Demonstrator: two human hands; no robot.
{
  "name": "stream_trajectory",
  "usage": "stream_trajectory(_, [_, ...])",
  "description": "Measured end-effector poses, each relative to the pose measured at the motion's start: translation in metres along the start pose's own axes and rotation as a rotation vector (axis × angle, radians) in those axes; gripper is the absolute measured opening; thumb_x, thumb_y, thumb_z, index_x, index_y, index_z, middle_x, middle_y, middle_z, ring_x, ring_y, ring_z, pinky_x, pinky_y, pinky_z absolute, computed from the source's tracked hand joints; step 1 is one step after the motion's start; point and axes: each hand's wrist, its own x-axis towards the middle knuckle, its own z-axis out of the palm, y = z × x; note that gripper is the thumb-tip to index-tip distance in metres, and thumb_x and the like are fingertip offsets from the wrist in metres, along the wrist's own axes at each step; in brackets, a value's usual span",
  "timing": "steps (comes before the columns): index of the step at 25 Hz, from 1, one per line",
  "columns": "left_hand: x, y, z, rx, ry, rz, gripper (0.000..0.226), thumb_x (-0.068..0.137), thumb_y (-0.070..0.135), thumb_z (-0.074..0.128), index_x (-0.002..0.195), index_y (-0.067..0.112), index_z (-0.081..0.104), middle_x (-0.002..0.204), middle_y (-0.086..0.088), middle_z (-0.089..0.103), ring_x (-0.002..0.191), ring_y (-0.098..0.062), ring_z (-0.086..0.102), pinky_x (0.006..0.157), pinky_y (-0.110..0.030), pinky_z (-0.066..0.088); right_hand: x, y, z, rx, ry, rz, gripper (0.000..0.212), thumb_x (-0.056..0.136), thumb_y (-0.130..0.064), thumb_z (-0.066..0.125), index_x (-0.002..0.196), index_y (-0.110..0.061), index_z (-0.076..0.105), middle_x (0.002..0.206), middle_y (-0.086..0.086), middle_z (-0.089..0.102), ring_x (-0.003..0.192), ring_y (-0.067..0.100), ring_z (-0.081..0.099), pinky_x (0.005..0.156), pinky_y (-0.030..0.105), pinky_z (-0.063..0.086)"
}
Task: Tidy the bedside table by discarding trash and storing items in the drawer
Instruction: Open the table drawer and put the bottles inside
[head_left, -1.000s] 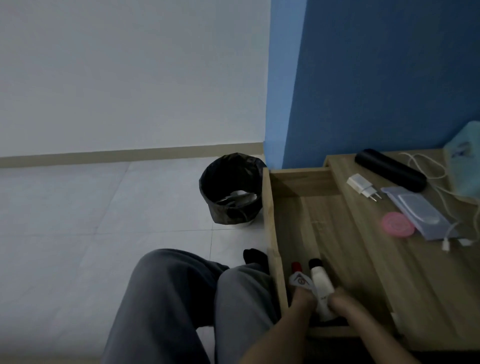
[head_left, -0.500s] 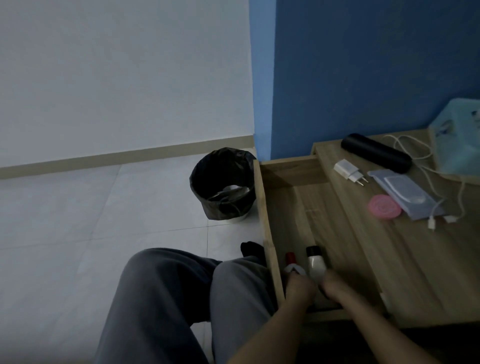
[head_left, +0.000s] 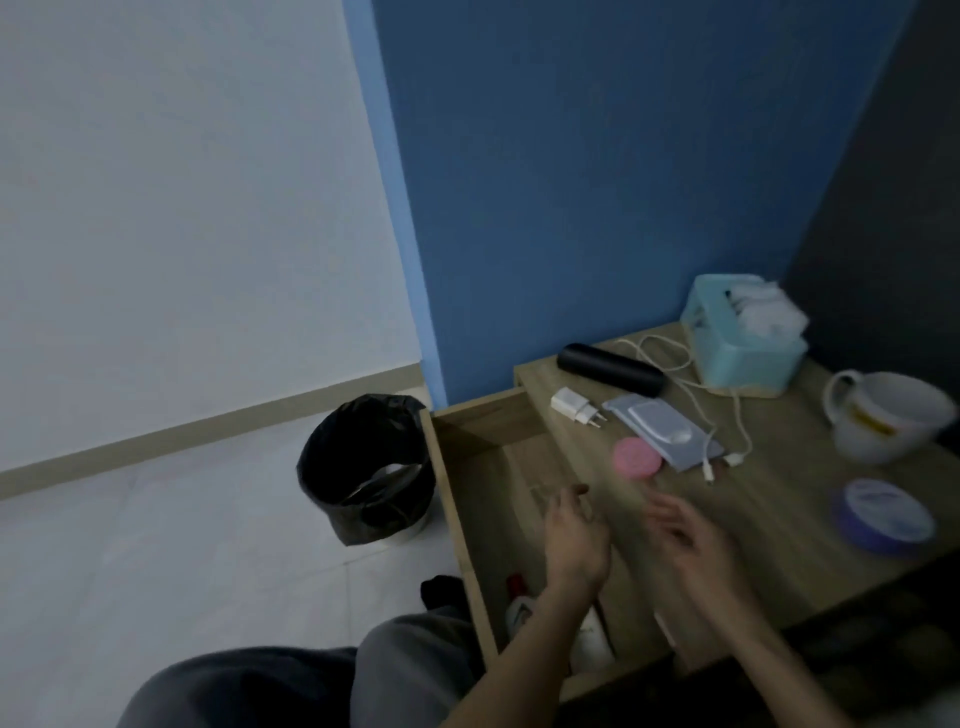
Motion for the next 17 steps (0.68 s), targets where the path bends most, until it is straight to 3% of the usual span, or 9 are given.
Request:
stream_trajectory(1, [0.005, 0.0, 0.004, 0.05, -0.014, 0.046, 0.037, 0.094, 0.02, 0.043, 0.131, 0.016, 0.045, 0.137, -0.009, 0.046, 0.124, -0.025, 0.047, 0.105, -0.039, 0.041, 0.001, -0.003, -0.021, -0.027, 0.089, 0.008, 0.045, 0.081, 0.012, 0.051, 0.095, -0.03, 0.061, 0.102, -0.003, 0.07, 0.094, -0.001, 0.063, 0.086, 0.018, 0.046])
stream_trajectory(3, [0.009, 0.021, 0.02, 0.131, -0.108, 0.147, 0.04, 0.095, 0.02, 0.044, 0.135, 0.019, 0.041, 0.141, -0.005, 0.039, 0.126, -0.023, 0.043, 0.105, -0.036, 0.039, 0.004, 0.011, -0.064, -0.173, 0.259, 0.142, 0.034, 0.083, 0.007, 0.051, 0.113, -0.009, 0.059, 0.116, 0.016, 0.062, 0.109, 0.025, 0.059, 0.095, 0.036, 0.043])
stream_trajectory(7, [0.042, 0.037, 0.043, 0.29, -0.194, 0.296, 0.047, 0.095, 0.019, 0.047, 0.14, 0.019, 0.033, 0.153, -0.003, 0.023, 0.138, -0.024, 0.027, 0.11, -0.035, 0.029, 0.011, 0.027, -0.121, -0.548, 0.54, 0.234, 0.039, 0.079, -0.006, 0.063, 0.117, -0.002, 0.056, 0.129, 0.025, 0.05, 0.122, 0.04, 0.042, 0.1, 0.05, 0.038])
stream_trajectory(10, [0.069, 0.03, 0.048, 0.52, -0.293, 0.264, 0.054, 0.095, 0.031, 0.044, 0.144, 0.029, 0.021, 0.158, 0.004, 0.01, 0.145, -0.029, 0.011, 0.113, -0.049, 0.02, 0.028, 0.042, -0.137, -0.664, 0.472, 0.317, 0.064, 0.078, -0.018, 0.068, 0.135, -0.009, 0.041, 0.139, 0.026, 0.037, 0.125, 0.042, 0.035, 0.099, 0.051, 0.037])
stream_trajectory(12, [0.079, 0.024, 0.048, 0.662, -0.305, 0.278, 0.052, 0.095, 0.034, 0.043, 0.142, 0.03, 0.022, 0.157, 0.004, 0.013, 0.142, -0.032, 0.017, 0.111, -0.053, 0.024, 0.043, 0.047, -0.136, -0.608, 0.396, 0.346, 0.073, 0.077, -0.022, 0.069, 0.139, -0.014, 0.032, 0.141, 0.022, 0.033, 0.126, 0.04, 0.035, 0.098, 0.053, 0.039])
stream_trajectory(17, [0.073, 0.016, 0.045, 0.666, -0.12, 0.348, 0.041, 0.089, 0.037, 0.051, 0.127, 0.025, 0.04, 0.146, 0.002, 0.035, 0.131, -0.022, 0.034, 0.104, -0.04, 0.032, 0.046, 0.041, -0.112, -0.52, 0.446, 0.247, 0.06, 0.07, -0.016, 0.075, 0.121, -0.007, 0.045, 0.123, 0.022, 0.049, 0.112, 0.037, 0.047, 0.089, 0.047, 0.045])
